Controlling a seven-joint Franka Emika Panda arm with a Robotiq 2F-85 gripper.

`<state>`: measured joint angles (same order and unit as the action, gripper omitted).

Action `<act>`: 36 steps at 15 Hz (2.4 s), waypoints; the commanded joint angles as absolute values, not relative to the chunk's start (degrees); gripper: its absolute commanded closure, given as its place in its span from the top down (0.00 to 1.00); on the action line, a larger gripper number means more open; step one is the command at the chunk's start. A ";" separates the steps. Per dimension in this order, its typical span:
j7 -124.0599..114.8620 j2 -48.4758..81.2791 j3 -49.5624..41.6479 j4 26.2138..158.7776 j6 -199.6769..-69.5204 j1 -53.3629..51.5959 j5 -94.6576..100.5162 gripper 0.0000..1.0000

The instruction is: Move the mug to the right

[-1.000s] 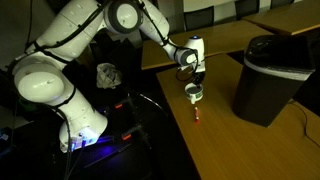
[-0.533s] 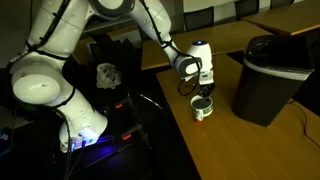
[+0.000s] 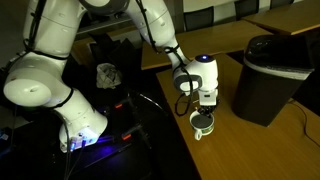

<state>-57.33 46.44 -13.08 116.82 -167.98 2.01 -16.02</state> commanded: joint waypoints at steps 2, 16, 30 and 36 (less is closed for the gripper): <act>-51.78 46.00 -9.75 115.95 -166.57 6.61 -21.38 0.03; -51.55 58.99 -10.86 101.96 -161.89 5.81 -23.12 0.03; -52.15 54.79 -15.00 105.33 -158.12 1.31 -21.03 0.94; -56.57 39.82 -25.07 120.46 -151.14 -12.42 -13.26 1.00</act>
